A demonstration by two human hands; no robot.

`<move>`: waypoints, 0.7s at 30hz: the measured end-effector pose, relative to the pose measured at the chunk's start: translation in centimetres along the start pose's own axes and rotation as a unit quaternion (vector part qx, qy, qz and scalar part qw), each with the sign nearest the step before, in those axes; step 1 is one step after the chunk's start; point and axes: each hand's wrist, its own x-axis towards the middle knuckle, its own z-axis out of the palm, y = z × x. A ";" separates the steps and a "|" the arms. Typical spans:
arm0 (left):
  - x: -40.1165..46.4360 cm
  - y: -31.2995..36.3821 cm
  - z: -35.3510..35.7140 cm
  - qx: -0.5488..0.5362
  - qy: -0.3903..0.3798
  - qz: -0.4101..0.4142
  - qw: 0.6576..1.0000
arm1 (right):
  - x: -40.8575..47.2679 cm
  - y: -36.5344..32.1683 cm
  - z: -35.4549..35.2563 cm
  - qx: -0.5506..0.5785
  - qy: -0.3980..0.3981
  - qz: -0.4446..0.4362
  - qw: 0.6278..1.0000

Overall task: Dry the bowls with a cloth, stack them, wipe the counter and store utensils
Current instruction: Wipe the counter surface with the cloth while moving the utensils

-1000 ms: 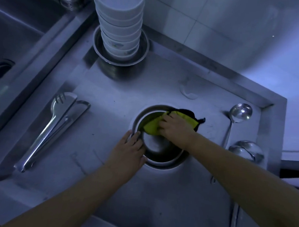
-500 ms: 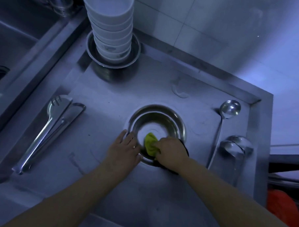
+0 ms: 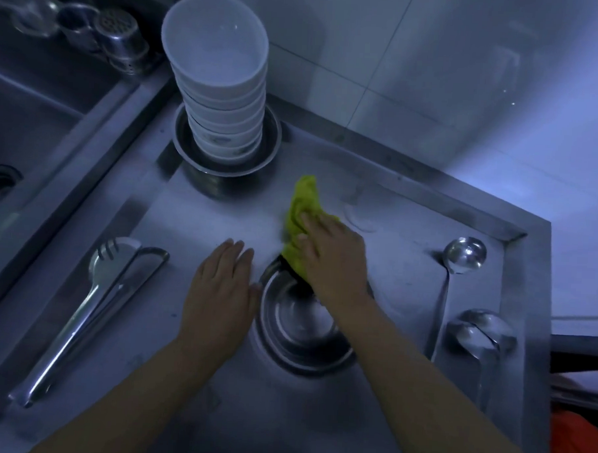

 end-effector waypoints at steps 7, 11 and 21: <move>3.6 -0.8 1.3 -0.029 0.011 -0.031 0.999 | 8.7 1.3 6.8 -0.132 -0.118 -0.066 0.982; 5.8 0.0 2.3 -0.037 0.010 -0.013 0.999 | 11.0 3.4 6.8 -0.140 -0.082 -0.027 0.986; 7.9 2.2 4.1 -0.053 -0.002 0.052 0.997 | 6.8 11.5 3.0 -0.171 -0.029 0.110 0.979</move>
